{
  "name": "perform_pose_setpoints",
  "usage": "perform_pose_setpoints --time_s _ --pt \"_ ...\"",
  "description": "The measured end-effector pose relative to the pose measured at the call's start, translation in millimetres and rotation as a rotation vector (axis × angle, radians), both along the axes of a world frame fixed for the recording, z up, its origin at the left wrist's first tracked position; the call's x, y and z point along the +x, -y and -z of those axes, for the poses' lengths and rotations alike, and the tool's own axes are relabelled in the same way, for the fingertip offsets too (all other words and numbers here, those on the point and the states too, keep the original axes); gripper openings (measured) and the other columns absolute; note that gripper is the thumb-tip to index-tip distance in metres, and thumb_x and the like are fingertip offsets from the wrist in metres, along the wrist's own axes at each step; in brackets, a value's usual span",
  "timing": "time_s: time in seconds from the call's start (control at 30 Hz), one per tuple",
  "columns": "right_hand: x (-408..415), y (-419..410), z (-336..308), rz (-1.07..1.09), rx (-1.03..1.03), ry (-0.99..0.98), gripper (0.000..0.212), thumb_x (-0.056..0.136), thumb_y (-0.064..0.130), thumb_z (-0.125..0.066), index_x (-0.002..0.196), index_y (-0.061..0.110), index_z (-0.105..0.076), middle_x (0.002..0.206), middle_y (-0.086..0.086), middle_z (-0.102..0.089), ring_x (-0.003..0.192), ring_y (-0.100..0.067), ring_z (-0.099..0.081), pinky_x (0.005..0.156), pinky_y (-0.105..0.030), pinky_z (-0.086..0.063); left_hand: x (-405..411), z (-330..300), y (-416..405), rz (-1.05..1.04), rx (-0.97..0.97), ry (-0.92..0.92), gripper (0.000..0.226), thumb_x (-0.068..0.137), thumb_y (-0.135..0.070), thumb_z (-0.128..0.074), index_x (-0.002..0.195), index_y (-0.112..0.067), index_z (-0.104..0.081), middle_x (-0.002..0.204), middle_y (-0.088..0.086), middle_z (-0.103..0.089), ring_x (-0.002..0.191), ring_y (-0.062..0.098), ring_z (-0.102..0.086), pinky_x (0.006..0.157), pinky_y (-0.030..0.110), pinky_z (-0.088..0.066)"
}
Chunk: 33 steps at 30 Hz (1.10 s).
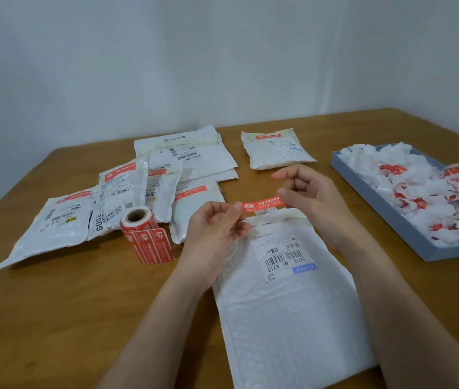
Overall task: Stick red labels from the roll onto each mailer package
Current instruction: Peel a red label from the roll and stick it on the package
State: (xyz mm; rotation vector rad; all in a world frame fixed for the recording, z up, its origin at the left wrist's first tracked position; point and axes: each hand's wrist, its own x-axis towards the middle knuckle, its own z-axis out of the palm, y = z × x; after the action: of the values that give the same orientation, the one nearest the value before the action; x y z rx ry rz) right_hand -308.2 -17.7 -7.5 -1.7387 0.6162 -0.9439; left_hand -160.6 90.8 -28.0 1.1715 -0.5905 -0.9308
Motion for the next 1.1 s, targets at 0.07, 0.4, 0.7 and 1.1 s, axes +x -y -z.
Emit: perform_pose_setpoints --time_s 0.07,0.4,0.7,1.1 --pt "0.0 -0.9 -0.3 -0.019 -0.007 0.008 0.024 0.088 0.0 -0.062 0.103 0.018 -0.065 0.074 0.0 -0.055 0.075 -0.01 -0.054 0.079 -0.027 -0.046 -0.1 -0.5 -1.5 0.002 -0.007 -0.016 0.017 0.083 -0.012 -0.069 0.09 -0.003 -0.057 0.07 0.008 -0.066 0.068 0.02 -0.063 0.079 0.032 -0.053" --pt "-3.1 3.5 0.2 0.049 0.016 -0.207 0.021 0.083 0.018 -0.074 0.102 0.024 -0.066 0.076 -0.002 -0.068 0.073 -0.008 -0.059 0.073 -0.019 -0.048 1.9 -1.6 -3.1 -0.125 0.003 0.188 0.019 0.084 0.003 -0.067 0.099 -0.009 -0.064 0.075 0.006 -0.064 0.063 0.011 -0.064 0.066 0.021 -0.052" --pt "-7.7 2.1 -5.6 0.098 0.002 -0.281 0.011 0.078 0.019 -0.078 0.088 0.02 -0.074 0.08 0.009 -0.072 0.069 0.006 -0.061 0.059 -0.005 -0.043 0.0 -9.5 -6.2 -0.187 -0.025 0.401 0.02 0.083 0.001 -0.07 0.098 -0.012 -0.069 0.076 0.003 -0.068 0.067 0.006 -0.064 0.068 0.016 -0.053" --pt "0.2 -1.6 0.3 0.174 0.097 -0.293 0.007 0.087 0.017 -0.069 0.092 0.021 -0.072 0.087 0.006 -0.07 0.087 -0.013 -0.067 0.076 -0.023 -0.059 1.2 -0.9 -2.9 -0.161 0.177 0.259 0.007 0.085 -0.01 -0.071 0.088 -0.004 -0.068 0.073 0.006 -0.069 0.06 0.008 -0.062 0.059 0.014 -0.052"
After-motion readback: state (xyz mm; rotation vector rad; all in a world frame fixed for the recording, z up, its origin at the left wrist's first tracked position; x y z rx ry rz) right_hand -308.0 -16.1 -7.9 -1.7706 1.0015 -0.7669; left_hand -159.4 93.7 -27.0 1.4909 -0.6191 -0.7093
